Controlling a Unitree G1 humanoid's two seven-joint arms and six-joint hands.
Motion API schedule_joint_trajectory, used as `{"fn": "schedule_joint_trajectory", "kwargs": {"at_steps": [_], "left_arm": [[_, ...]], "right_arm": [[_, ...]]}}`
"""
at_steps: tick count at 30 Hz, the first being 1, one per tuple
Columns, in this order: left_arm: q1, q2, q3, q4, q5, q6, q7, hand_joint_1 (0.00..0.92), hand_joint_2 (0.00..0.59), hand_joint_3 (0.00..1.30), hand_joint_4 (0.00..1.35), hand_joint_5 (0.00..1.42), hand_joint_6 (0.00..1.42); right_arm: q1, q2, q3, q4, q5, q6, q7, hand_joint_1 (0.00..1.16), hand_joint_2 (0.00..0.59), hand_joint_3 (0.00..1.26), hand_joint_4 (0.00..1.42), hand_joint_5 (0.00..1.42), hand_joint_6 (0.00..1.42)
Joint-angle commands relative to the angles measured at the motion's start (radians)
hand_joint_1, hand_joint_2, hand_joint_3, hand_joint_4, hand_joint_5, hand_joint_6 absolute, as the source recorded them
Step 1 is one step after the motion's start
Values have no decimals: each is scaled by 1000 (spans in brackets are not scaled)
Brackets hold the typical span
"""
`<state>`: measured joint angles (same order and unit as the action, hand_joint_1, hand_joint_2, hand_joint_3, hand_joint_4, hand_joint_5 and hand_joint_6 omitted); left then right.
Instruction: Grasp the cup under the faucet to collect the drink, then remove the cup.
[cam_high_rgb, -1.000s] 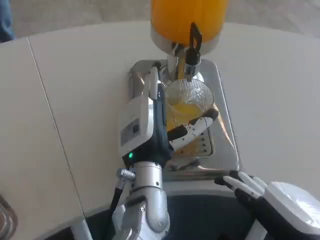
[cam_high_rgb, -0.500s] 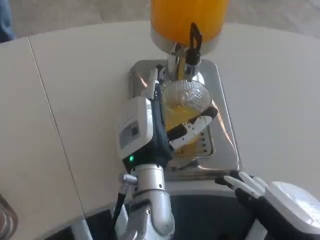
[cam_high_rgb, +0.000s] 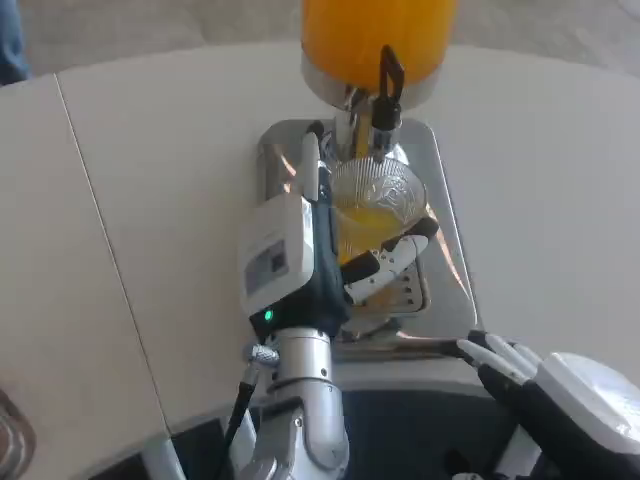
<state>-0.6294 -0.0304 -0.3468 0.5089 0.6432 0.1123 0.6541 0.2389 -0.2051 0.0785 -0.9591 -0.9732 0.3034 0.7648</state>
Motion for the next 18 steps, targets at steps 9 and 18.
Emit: {"fn": "schedule_joint_trajectory", "kwargs": {"at_steps": [9, 18], "left_arm": [[-45, -27, -34, 47, 20, 57, -19, 406, 81, 0, 18, 368, 614], [-79, -52, -50, 90, 38, 135, -5, 370, 60, 0, 57, 435, 769]], "right_arm": [[2, -4, -11, 2, 11, 20, -4, 778, 474, 84, 0, 0, 0], [1, -12, -29, 3, 33, 31, -2, 779, 474, 84, 0, 0, 0]]}}
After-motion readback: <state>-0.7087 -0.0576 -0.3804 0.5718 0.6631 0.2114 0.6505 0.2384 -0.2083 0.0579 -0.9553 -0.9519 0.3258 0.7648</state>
